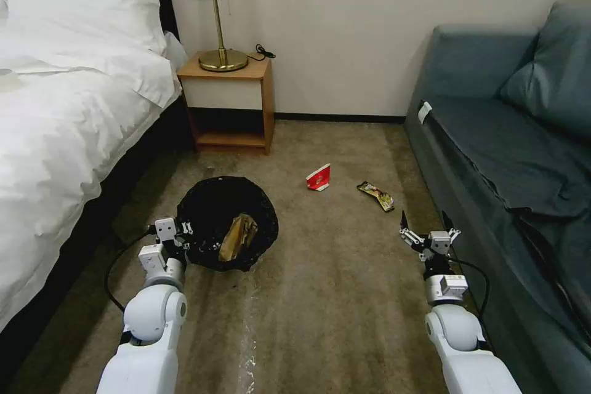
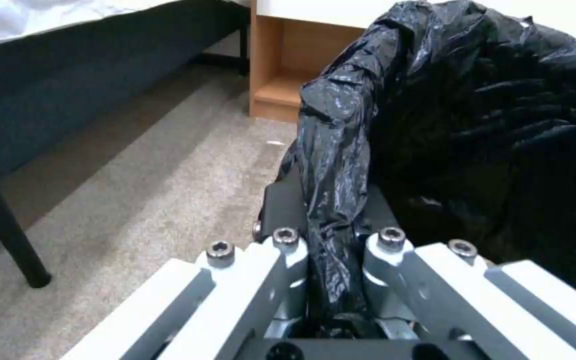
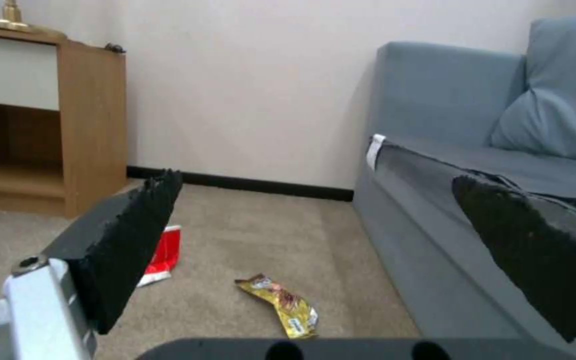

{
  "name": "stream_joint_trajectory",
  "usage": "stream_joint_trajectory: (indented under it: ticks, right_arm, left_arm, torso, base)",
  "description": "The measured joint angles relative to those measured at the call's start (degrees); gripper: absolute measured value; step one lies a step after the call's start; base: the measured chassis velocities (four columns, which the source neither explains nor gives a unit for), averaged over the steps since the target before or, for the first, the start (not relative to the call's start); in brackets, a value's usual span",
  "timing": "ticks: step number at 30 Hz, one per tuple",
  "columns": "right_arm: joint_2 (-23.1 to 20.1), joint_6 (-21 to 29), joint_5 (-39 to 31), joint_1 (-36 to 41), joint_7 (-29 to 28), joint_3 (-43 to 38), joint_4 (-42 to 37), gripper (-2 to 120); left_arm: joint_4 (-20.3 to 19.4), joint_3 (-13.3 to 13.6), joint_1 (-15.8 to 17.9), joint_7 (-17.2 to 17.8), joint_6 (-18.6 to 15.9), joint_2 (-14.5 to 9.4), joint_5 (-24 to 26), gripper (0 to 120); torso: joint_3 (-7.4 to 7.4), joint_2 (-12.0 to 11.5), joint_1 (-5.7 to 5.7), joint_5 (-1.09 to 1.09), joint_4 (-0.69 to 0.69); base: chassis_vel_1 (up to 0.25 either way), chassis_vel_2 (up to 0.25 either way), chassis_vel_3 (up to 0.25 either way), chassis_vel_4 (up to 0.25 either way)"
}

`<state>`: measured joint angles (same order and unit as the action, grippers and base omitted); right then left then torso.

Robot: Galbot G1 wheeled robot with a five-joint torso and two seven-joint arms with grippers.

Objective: Pick up the trash bin, then pick up the garbage on the floor and place it into the trash bin.

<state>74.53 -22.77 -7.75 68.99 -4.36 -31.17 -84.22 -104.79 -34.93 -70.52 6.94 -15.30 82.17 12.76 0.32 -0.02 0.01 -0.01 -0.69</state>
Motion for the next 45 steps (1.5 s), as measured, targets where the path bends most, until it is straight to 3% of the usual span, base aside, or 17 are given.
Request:
stream_joint_trajectory:
  ticks: [45]
  right_arm:
    - [0.4,-0.7,-0.2,0.8,0.6,-0.6,-0.1,100]
  left_arm:
    - [-1.2,-1.8,-1.2,-0.3,0.2,-0.4,-0.5,5]
  torso:
    - [0.00,0.0,0.00,0.00,0.00]
  base:
    - [-0.053,0.053,0.050,-0.052]
